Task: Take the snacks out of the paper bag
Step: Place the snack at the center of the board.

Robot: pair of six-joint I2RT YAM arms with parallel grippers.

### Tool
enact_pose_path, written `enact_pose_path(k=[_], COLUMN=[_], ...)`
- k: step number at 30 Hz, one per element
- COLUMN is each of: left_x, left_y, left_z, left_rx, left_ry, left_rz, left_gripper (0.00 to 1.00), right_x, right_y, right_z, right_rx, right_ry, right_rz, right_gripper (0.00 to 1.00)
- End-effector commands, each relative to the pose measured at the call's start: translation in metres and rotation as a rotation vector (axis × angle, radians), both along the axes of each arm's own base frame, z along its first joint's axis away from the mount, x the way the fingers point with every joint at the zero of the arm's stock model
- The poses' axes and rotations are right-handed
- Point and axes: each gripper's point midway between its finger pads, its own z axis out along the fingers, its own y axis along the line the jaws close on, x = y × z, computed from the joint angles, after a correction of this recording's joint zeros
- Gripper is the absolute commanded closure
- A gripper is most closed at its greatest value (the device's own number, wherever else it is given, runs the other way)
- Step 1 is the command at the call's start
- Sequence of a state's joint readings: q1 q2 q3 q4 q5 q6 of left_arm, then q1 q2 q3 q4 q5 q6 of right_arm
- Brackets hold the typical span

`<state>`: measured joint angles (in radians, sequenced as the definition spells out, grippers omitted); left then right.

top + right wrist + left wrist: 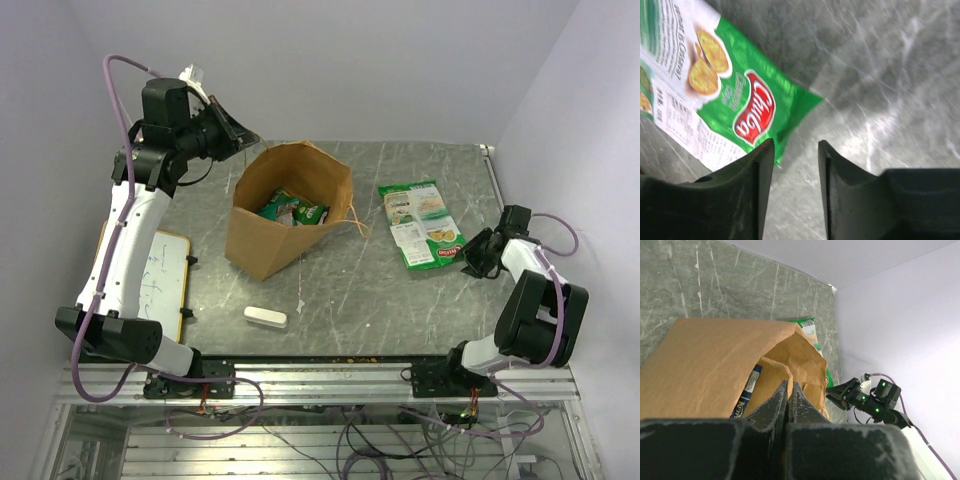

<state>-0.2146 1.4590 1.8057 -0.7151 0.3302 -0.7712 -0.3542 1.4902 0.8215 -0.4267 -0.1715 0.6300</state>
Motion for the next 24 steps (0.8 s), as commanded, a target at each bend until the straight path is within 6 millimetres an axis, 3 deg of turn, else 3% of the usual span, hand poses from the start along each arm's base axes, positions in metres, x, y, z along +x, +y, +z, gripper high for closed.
enact_pose_path(k=[1, 5, 7, 10, 13, 16, 20, 24], left_x=[-0.003, -0.004, -0.004, -0.003, 0.0, 0.001, 0.003, 0.005], left_y=[-0.003, -0.001, 0.001, 0.003, 0.006, 0.006, 0.003, 0.003], left_z=[0.012, 0.02, 0.024, 0.03, 0.037, 0.043, 0.05, 0.054], left_rx=[-0.031, 0.0, 0.016, 0.027, 0.03, 0.022, 0.004, 0.02], left_ry=[-0.039, -0.071, -0.087, -0.112, -0.133, -0.152, -0.18, -0.195], left_rz=[-0.028, -0.039, -0.038, -0.037, -0.03, -0.033, -0.051, -0.06], left_gripper=[0.93, 0.93, 0.93, 0.93, 0.93, 0.93, 0.93, 0.93], right_x=[-0.02, 0.007, 0.022, 0.036, 0.033, 0.026, 0.016, 0.011], right_y=[-0.003, 0.015, 0.042, 0.104, 0.167, 0.215, 0.269, 0.323], right_z=[0.022, 0.076, 0.093, 0.11, 0.102, 0.081, 0.055, 0.043], right_rx=[-0.069, -0.088, -0.085, -0.036, 0.108, 0.253, 0.429, 0.537], right_ry=[0.01, -0.132, -0.172, -0.247, -0.238, -0.174, -0.102, -0.067], right_rz=[0.083, 0.195, 0.291, 0.457, 0.59, 0.651, 0.688, 0.747], right_gripper=[0.54, 0.37, 0.35, 0.31, 0.31, 0.35, 0.39, 0.41])
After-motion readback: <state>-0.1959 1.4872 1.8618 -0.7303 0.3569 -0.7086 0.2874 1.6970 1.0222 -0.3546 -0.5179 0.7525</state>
